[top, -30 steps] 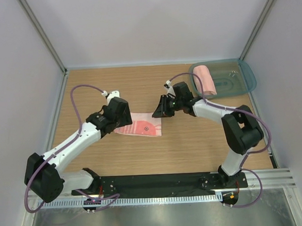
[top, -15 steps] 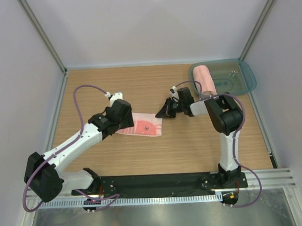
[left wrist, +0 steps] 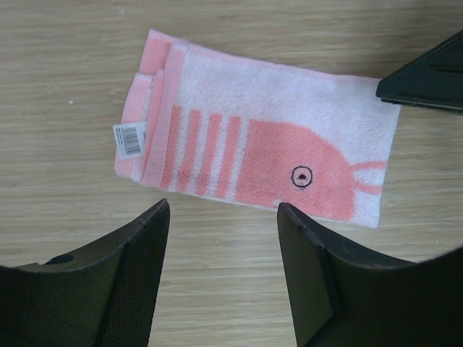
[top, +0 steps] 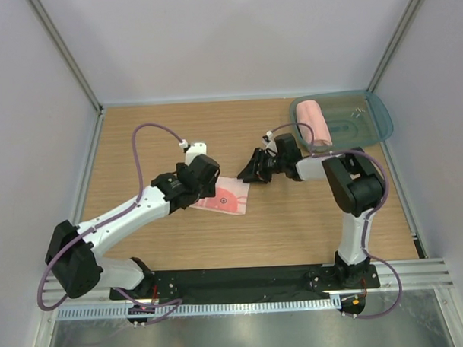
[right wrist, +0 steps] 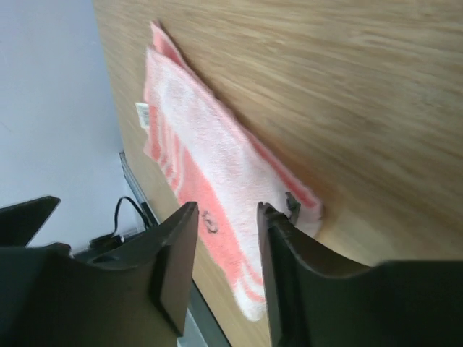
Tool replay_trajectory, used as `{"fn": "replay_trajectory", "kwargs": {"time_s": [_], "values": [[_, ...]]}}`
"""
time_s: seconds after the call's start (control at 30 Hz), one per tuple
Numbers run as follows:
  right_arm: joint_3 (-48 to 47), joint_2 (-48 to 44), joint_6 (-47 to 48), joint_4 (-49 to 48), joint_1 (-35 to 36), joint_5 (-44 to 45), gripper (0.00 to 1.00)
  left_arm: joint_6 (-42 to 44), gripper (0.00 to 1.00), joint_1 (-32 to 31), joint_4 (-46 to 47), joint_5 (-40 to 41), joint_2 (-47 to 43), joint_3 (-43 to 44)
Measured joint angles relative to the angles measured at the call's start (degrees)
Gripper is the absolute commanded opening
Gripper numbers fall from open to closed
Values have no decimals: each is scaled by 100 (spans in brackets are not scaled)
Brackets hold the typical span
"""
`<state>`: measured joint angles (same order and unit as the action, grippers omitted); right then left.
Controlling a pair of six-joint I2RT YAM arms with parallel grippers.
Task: Roll the towels
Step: Roll the towel
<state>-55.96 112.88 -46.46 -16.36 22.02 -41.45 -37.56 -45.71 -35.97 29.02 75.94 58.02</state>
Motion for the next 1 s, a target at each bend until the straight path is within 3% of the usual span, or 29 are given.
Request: {"fn": "replay_trajectory", "kwargs": {"time_s": [0.13, 0.3, 0.53, 0.8, 1.0], "values": [[-326, -879, 258, 911, 4, 470, 52, 236, 63, -356, 4, 291, 26, 326], [-664, -2402, 767, 2103, 22, 1808, 52, 564, 65, -804, 243, 520, 173, 455], [-48, -4492, 1224, 3106, 24, 3676, 55, 708, 63, -1104, 850, 280, 282, 345], [662, -5353, 1338, 4286, 24, 4706, 54, 1032, 62, -1775, 1217, 249, 1565, 501], [708, -5615, 1416, 4693, 24, 5001, 54, 1248, 62, -2000, 1228, 313, 2350, 835]]}}
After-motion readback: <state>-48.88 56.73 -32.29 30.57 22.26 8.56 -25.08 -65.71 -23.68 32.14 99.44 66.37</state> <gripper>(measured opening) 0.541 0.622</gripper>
